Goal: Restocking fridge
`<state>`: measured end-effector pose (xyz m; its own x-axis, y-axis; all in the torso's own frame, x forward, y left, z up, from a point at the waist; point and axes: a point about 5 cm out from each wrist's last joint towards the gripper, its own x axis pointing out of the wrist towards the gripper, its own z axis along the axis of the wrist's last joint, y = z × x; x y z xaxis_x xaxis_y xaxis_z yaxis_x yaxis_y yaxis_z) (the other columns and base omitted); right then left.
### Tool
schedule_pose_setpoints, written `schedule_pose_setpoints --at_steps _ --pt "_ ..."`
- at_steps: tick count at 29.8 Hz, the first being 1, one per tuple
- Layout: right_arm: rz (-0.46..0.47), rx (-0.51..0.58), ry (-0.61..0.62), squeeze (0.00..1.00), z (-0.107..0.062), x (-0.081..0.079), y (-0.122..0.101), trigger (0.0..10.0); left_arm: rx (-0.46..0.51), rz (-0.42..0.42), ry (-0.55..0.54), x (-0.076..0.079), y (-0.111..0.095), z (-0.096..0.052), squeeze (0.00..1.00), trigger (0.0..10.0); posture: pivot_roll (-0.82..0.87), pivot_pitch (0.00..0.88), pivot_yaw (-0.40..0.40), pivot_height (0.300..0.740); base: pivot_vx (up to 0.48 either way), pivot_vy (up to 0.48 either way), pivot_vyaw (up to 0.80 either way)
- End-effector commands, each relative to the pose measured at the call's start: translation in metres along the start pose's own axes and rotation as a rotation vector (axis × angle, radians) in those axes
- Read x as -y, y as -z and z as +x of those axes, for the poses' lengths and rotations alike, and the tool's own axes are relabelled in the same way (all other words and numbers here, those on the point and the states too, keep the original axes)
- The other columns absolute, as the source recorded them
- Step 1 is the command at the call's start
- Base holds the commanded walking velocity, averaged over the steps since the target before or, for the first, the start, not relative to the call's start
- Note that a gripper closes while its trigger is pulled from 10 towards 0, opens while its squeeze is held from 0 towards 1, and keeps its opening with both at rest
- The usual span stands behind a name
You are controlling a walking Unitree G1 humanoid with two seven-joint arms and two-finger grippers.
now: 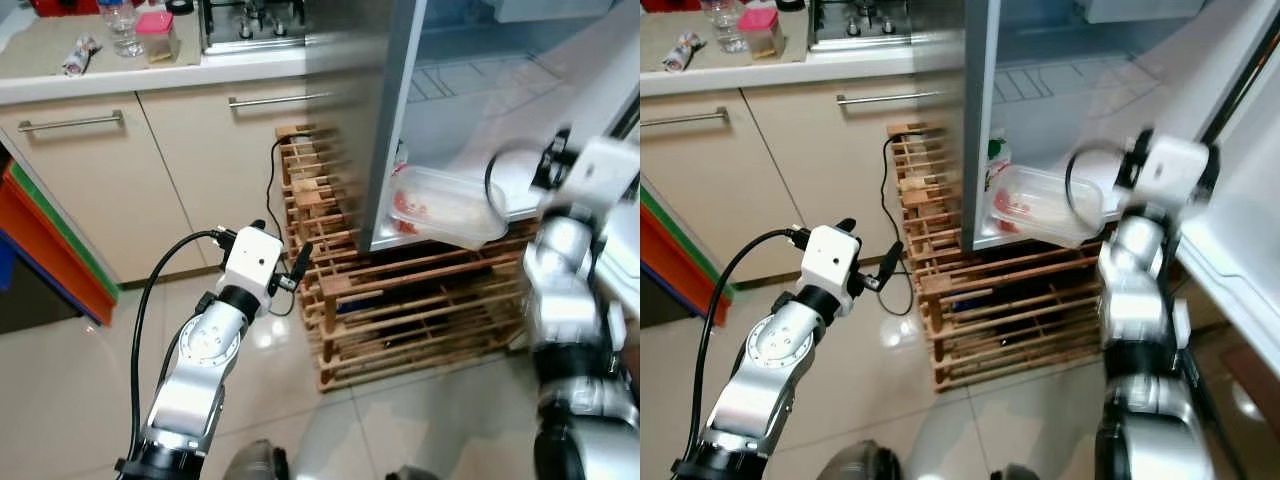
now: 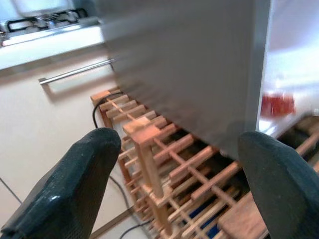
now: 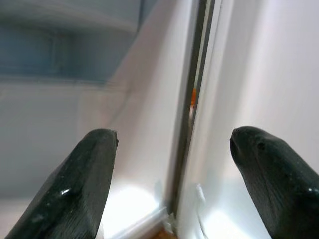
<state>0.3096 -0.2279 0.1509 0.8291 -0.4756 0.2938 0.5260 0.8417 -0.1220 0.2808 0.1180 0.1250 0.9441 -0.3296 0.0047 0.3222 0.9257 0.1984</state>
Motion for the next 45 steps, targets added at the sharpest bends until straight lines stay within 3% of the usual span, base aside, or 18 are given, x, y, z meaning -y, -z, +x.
schedule_pose_setpoints --at_steps 1,3,4,5,6,9,12,13,15,16,18,29,32,45 --pt "0.0 0.05 -0.01 0.0 0.004 0.0 -0.017 10.0 -0.002 -0.014 -0.018 -0.003 -0.001 0.002 0.0 10.0 -0.02 0.0 -0.048 0.715 0.0 0.0 0.0" --pt "-0.042 0.063 -0.068 0.0 -0.012 0.006 -0.019 10.0 -0.004 -0.04 -0.024 -0.004 0.0 0.003 0.0 10.0 -0.03 0.0 -0.058 0.715 0.0 0.0 0.0" --pt "-0.042 0.063 -0.068 0.0 -0.012 0.006 -0.019 10.0 -0.004 -0.04 -0.024 -0.004 0.0 0.003 0.0 10.0 -0.03 0.0 -0.058 0.715 0.0 0.0 0.0" --pt "-0.092 0.026 -0.145 0.0 -0.033 0.014 -0.007 10.0 -0.003 -0.057 -0.015 -0.002 0.0 0.004 0.0 10.0 -0.02 0.0 -0.059 0.715 0.0 0.0 0.0" --pt "-0.103 -0.006 -0.176 0.0 -0.043 0.018 -0.001 10.0 0.0 -0.064 -0.007 -0.001 0.0 0.003 0.0 10.0 -0.02 0.0 -0.058 0.715 0.0 0.0 0.0" --pt "-0.099 -0.063 -0.226 0.0 -0.055 0.018 0.011 10.0 0.002 -0.064 -0.004 -0.001 0.001 0.004 0.0 10.0 -0.02 0.0 -0.054 0.715 0.0 0.0 0.0" --pt "0.002 -0.169 -0.271 0.0 -0.061 0.006 0.023 10.0 0.009 -0.076 0.015 0.0 0.0 0.005 0.0 10.0 -0.02 0.0 -0.039 0.715 0.0 0.0 0.0" --pt "0.002 -0.169 -0.271 0.0 -0.061 0.006 0.023 10.0 0.009 -0.076 0.015 0.0 0.0 0.005 0.0 10.0 -0.02 0.0 -0.039 0.715 0.0 0.0 0.0" --pt "0.099 -0.256 -0.345 0.0 -0.063 -0.021 0.035 10.0 0.01 -0.087 0.025 0.002 -0.001 0.01 0.0 10.0 -0.02 0.0 -0.019 0.715 0.0 0.0 0.0" --pt "0.099 -0.256 -0.345 0.0 -0.063 -0.021 0.035 10.0 0.01 -0.087 0.025 0.002 -0.001 0.01 0.0 10.0 -0.02 0.0 -0.019 0.715 0.0 0.0 0.0" --pt "0.139 -0.271 -0.409 0.0 -0.063 -0.04 0.033 10.0 0.017 -0.094 0.023 0.003 -0.003 0.013 0.0 10.0 -0.02 0.0 -0.015 0.715 0.0 -0.311 0.0" --pt "0.161 -0.245 -0.444 0.0 -0.046 -0.052 0.028 10.0 0.004 -0.068 -0.022 -0.004 0.001 0.013 0.0 10.0 0.0 0.0 -0.009 0.715 0.066 -0.178 0.0" --pt "0.16 -0.242 -0.456 0.0 -0.044 -0.058 0.029 10.0 -0.007 -0.025 -0.017 -0.001 0.004 0.013 0.0 10.0 0.0 0.0 -0.008 0.715 0.0 0.0 0.0" --pt "0.177 -0.27 -0.439 0.0 -0.041 -0.069 0.031 10.0 -0.01 -0.046 -0.044 -0.002 0.005 0.013 0.0 10.0 0.0 0.0 0.005 0.711 0.0 0.0 0.14"
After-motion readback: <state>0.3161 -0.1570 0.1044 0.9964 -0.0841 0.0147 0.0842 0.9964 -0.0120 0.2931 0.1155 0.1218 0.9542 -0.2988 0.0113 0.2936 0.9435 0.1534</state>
